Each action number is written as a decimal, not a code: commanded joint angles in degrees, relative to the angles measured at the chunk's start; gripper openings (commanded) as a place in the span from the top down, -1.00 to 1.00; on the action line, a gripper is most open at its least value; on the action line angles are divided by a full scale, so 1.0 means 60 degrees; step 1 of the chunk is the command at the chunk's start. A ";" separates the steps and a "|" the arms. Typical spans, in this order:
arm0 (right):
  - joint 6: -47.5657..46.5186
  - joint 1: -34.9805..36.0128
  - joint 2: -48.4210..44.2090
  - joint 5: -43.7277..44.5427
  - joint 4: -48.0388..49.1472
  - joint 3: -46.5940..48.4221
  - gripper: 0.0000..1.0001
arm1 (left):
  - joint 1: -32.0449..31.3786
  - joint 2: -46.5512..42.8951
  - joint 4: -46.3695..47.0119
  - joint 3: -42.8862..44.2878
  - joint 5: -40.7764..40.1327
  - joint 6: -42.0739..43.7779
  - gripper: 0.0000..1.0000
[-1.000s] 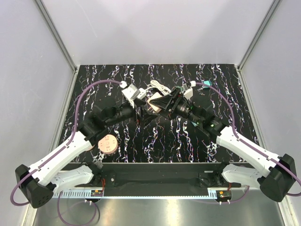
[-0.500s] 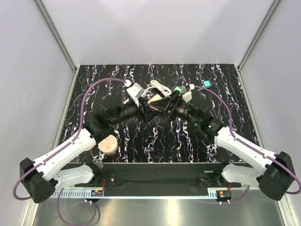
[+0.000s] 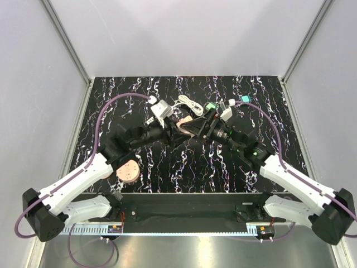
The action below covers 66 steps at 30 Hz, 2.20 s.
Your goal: Insert the plug
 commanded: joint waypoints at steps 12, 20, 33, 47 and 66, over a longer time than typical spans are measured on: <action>-0.6687 0.0002 -0.2686 -0.2307 -0.3730 0.1326 -0.98 | 0.0146 -0.1962 -0.1244 0.0628 0.4050 -0.1753 1.00; -0.7759 0.0017 -0.2730 -0.4579 -0.3236 0.1680 -0.99 | 0.0278 -0.2255 -0.0018 0.0438 0.4655 -0.3467 1.00; -0.6719 0.0017 -0.2541 -0.4595 -0.0392 0.0830 -0.91 | 0.0527 -0.1582 0.1568 0.0042 0.4450 -0.5212 1.00; -0.6265 0.0031 -0.2028 -0.3834 0.0590 0.0596 0.17 | 0.0644 -0.1494 0.2418 -0.0368 0.4376 -0.5857 1.00; -0.5532 0.0017 -0.1720 -0.4271 0.1160 0.0259 0.98 | 0.1084 -0.1465 0.3444 -0.0910 0.4039 -0.6633 0.86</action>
